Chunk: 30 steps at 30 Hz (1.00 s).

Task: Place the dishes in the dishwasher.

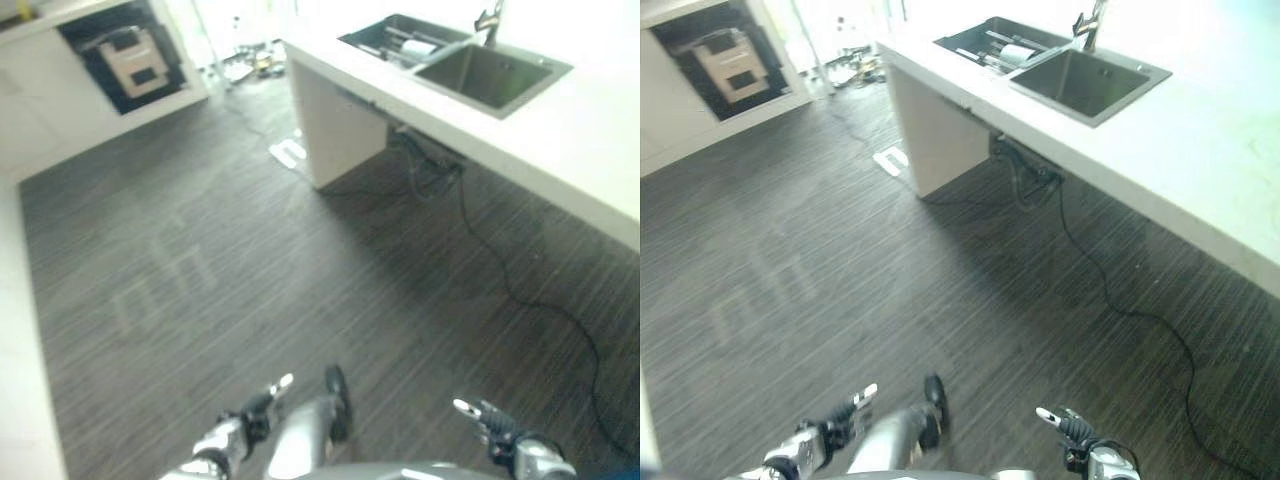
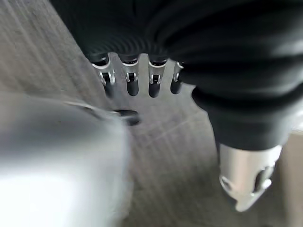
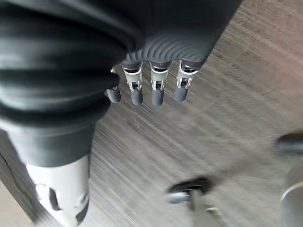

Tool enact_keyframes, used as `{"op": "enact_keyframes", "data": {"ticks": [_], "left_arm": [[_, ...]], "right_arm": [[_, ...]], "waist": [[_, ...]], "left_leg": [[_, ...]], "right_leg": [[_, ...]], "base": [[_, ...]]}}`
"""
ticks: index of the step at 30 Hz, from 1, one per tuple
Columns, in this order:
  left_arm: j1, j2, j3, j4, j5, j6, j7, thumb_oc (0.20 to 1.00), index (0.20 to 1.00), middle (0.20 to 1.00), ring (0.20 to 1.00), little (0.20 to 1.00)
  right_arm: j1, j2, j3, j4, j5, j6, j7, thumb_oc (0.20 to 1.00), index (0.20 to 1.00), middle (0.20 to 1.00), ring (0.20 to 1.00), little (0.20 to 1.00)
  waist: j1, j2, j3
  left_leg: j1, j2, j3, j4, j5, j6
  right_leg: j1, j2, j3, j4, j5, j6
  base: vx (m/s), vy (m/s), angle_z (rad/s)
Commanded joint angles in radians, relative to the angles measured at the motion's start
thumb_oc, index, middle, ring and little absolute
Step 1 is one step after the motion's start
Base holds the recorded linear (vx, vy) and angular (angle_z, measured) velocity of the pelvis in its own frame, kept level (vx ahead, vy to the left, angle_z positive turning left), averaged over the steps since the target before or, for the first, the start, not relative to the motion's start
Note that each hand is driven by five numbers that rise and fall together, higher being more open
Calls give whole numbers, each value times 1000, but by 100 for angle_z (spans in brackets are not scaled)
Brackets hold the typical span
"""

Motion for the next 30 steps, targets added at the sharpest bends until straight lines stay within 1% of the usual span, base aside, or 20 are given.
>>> {"op": "enact_keyframes", "data": {"ticks": [1, 2, 3, 4, 6, 7, 9, 10, 11, 12, 15, 19, 20, 22, 23, 24, 27, 28, 29, 30], "left_arm": [[14, 0, -63, -34, -28, -18, 0, 1000, 1000, 1000, 1000, 1000], [6, 6, -65, -34, -31, -18, 2, 1000, 1000, 1000, 1000, 1000], [-10, 11, -71, -35, -43, -11, 17, 1000, 1000, 1000, 1000, 1000], [-22, 15, -79, -35, -56, -6, 28, 1000, 1000, 1000, 1000, 1000], [-41, 23, -85, -36, -61, 0, 18, 1000, 1000, 1000, 1000, 1000], [-50, 22, -85, -37, -50, 3, 18, 1000, 1000, 1000, 1000, 1000], [-72, 22, -90, -40, -45, 7, 31, 1000, 1000, 1000, 1000, 1000], [-75, 23, -91, -39, -46, 9, 32, 1000, 1000, 1000, 1000, 1000], [-76, 23, -92, -38, -45, 12, 32, 1000, 1000, 1000, 1000, 1000], [-66, 18, -96, -33, -29, 12, 33, 1000, 1000, 1000, 1000, 1000], [-38, 8, -107, -27, -4, 5, 23, 1000, 1000, 1000, 1000, 1000], [-32, 3, -106, -26, -21, 12, 51, 1000, 1000, 1000, 1000, 1000], [-34, -1, -95, -23, -4, 18, 36, 1000, 1000, 1000, 1000, 1000], [-36, -6, -94, -24, 9, 16, 29, 1000, 1000, 1000, 1000, 1000], [-35, -12, -93, -23, 10, 12, 29, 1000, 1000, 1000, 1000, 1000], [-35, -18, -91, -23, 1, 12, 31, 1000, 1000, 1000, 1000, 1000], [-34, -24, -78, -27, 11, 8, 9, 1000, 1000, 1000, 1000, 1000], [-32, -23, -81, -25, 9, -6, 4, 1000, 1000, 1000, 1000, 1000], [-24, -20, -81, -25, -4, -14, 0, 1000, 1000, 1000, 1000, 1000], [-21, -20, -77, -22, -4, -19, -4, 1000, 1000, 1000, 1000, 1000]], "right_arm": [[-10, -15, 9, -61, -32, -19, -19, 1000, 1000, 1000, 1000, 1000], [-8, -12, 8, -62, -31, -16, -23, 1000, 1000, 1000, 1000, 1000], [-9, -7, 6, -58, -35, -16, -20, 1000, 1000, 1000, 1000, 1000], [-12, -4, 9, -51, -35, -21, -16, 1000, 1000, 1000, 1000, 1000], [-14, 1, 19, -45, -16, -39, -24, 1000, 1000, 1000, 1000, 1000], [-12, 1, 20, -49, -3, -40, -29, 1000, 1000, 1000, 1000, 1000], [-11, -4, 23, -58, 17, -40, -26, 1000, 1000, 1000, 1000, 1000], [-11, -5, 22, -57, 20, -42, -24, 1000, 1000, 1000, 1000, 1000], [-9, -7, 18, -54, 23, -47, -15, 1000, 1000, 1000, 1000, 1000], [-1, -2, 11, -53, 23, -61, -6, 1000, 1000, 1000, 1000, 1000], [12, 11, 0, -52, 19, -70, -5, 1000, 1000, 1000, 1000, 1000], [17, 17, 0, -59, 25, -63, -20, 1000, 1000, 1000, 1000, 1000], [17, 17, -2, -52, 27, -64, -33, 1000, 1000, 1000, 1000, 1000], [18, 12, -5, -50, 23, -64, -45, 1000, 1000, 1000, 1000, 1000], [17, 4, -11, -47, 27, -62, -53, 1000, 1000, 1000, 1000, 1000], [16, 0, -13, -43, 33, -60, -58, 1000, 1000, 1000, 1000, 1000], [11, -11, -7, -38, 15, -51, -61, 1000, 1000, 1000, 1000, 1000], [9, -16, -5, -37, 14, -46, -65, 1000, 1000, 1000, 1000, 1000], [3, -21, 3, -30, 24, -39, -70, 1000, 1000, 1000, 1000, 1000], [1, -24, 6, -26, 28, -39, -71, 1000, 1000, 1000, 1000, 1000]], "waist": [[9, 77, -55], [8, 75, -60], [2, 74, -63], [-6, 76, -58], [-29, 80, -40], [-36, 79, -35], [-57, 65, -13], [-59, 63, -11], [-65, 56, -7], [-80, 44, -5], [-87, 42, -13], [-91, 44, -17], [-98, 44, -27], [-109, 43, -36], [-115, 43, -43], [-112, 40, -44], [-98, 33, -40], [-86, 32, -33], [-64, 35, -26], [-55, 36, -23]], "left_leg": [[-28, 108, 32, -27, -87, -168], [-17, 97, 41, -42, -93, -157], [17, 86, 53, -71, -105, -139], [37, 84, 55, -79, -113, -133], [75, 78, 42, -88, -124, -136], [91, 75, 32, -91, -129, -139], [145, 58, 0, -110, -151, -144], [152, 57, -3, -112, -154, -144], [170, 49, -11, -119, -165, -143], [208, 30, -25, -131, -194, -140], [256, 20, -5, -126, -239, -130], [266, 9, -13, -71, -280, -124], [269, 2, -15, 3, -326, -126], [283, 4, 2, 72, -368, -135], [279, 14, 14, 163, -368, -155], [251, 29, 12, 232, -338, -170], [199, 72, -18, 172, -309, -173], [184, 98, -75, 111, -279, -185], [161, 141, -176, 46, -213, -220], [148, 158, -211, 32, -192, -234]], "right_leg": [[-208, -76, 2, 210, 92, 55], [-234, -86, -8, 262, 126, 73], [-308, -118, -32, 377, 170, 101], [-351, -109, -36, 394, 172, 97], [-421, -54, -42, 315, 157, 69], [-444, -50, -53, 253, 147, 57], [-494, -58, -74, 61, 174, 46], [-498, -58, -76, 38, 180, 45], [-511, -65, -81, -21, 205, 50], [-543, -73, -89, -94, 255, 61], [-582, -94, -149, -82, 293, 71], [-571, -92, -158, -58, 256, 54], [-558, -86, -153, -52, 231, 38], [-546, -82, -156, -57, 218, 24], [-527, -79, -155, -70, 209, 8], [-506, -74, -142, -85, 204, -3], [-451, -72, -76, -125, 202, 3], [-420, -69, -35, -141, 193, 9], [-387, -65, 15, -159, 179, 11], [-377, -67, 32, -163, 172, 13]], "base": [[185, 293, 20], [168, 291, 26], [149, 227, 26], [160, 177, 8], [149, 54, 17], [120, -15, 51], [124, -76, 52], [129, -87, 46], [230, -85, 41], [314, -85, 33], [291, -53, 16], [224, -76, 28], [236, -58, 34], [207, -27, 1], [192, -14, -4], [274, 22, -4], [274, 169, -34], [335, 359, -80], [322, 380, -78], [369, 618, -139]]}}
